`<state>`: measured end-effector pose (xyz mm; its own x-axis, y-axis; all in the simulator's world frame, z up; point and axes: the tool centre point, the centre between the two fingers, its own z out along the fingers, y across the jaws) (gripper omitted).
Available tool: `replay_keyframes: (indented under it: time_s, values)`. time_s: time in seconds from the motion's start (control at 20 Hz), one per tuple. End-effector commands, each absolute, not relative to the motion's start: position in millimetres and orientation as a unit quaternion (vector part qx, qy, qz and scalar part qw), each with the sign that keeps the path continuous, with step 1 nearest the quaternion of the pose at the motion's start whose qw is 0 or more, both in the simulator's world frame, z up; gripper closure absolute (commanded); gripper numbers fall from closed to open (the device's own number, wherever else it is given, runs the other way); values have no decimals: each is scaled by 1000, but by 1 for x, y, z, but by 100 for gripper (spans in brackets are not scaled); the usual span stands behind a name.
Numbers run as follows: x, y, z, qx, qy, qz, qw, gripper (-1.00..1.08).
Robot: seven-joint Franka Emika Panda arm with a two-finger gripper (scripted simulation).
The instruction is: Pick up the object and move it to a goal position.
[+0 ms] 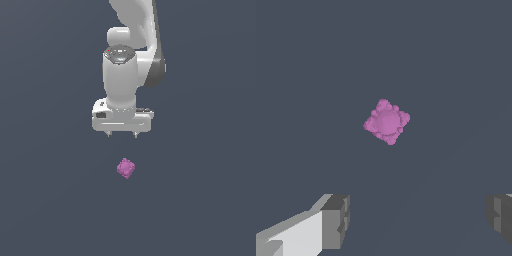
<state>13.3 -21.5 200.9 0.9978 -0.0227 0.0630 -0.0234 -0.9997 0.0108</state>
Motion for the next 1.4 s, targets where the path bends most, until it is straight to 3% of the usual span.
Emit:
replay_keyframes:
  time_s: [0.0, 0.45, 1.35]
  values:
    - [13, -21, 201, 999, -12, 31, 6, -92]
    - [8, 4, 202, 1000, 20, 22, 0, -92]
    - [33, 0, 173, 997, -74, 15, -4, -92]
